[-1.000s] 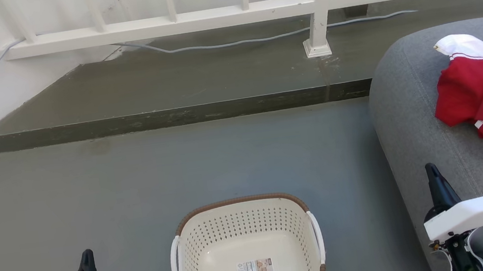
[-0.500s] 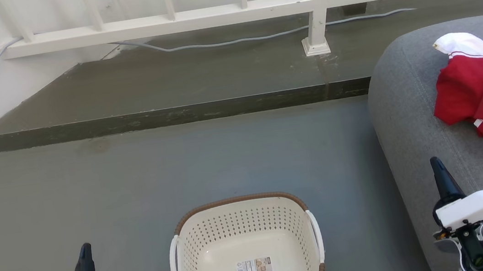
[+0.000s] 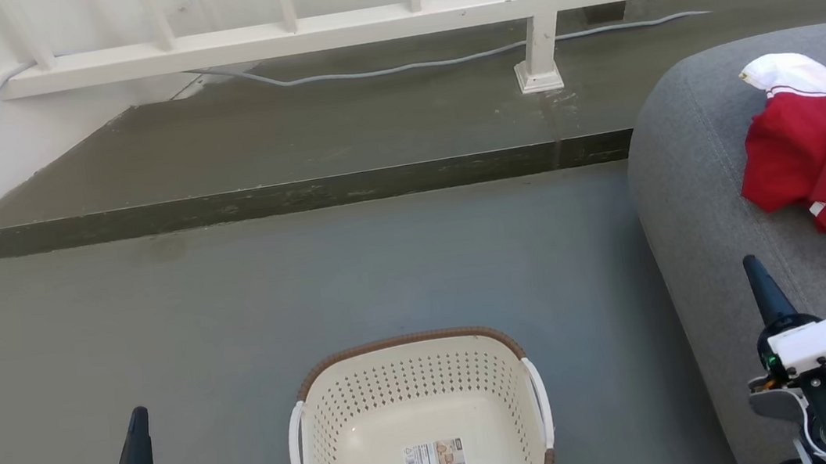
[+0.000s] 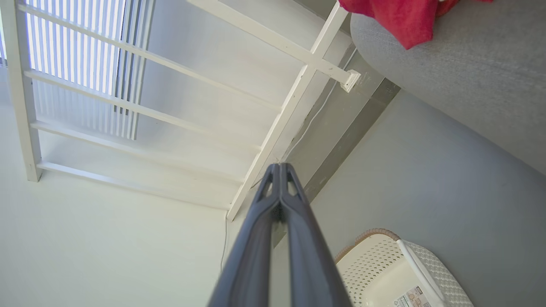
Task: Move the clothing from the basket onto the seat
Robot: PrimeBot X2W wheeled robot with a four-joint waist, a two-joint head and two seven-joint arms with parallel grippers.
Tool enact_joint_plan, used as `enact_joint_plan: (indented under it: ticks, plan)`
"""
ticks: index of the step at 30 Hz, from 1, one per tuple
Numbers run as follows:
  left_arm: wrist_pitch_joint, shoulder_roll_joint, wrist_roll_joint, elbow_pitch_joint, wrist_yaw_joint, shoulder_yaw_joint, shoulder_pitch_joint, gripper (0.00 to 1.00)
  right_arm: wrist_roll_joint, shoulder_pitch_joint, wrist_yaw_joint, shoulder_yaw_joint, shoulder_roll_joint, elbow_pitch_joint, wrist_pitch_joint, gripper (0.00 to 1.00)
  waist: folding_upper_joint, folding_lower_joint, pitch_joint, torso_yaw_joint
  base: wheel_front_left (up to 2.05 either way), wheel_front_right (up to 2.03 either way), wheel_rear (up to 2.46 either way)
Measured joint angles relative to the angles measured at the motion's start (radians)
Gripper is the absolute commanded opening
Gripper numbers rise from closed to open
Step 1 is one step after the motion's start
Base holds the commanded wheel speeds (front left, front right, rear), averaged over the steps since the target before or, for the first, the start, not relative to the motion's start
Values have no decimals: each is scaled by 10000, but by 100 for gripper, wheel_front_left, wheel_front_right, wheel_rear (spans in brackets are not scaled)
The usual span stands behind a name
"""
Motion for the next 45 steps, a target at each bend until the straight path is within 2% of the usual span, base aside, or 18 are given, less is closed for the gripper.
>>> enact_joint_plan:
  ticks: [37, 45]
  plan:
    - [1133, -598, -4034, 750, -951, 1012, -933, 0, 4554, -619, 746, -1149, 165, 284, 1170, 0, 0, 0, 114, -73, 0, 0, 0]
    - [1135, -631, -4107, 821, -953, 1022, -970, 0, 4625, -619, 746, -1170, 171, 297, 1212, 0, 0, 0, 114, -73, 0, 0, 0]
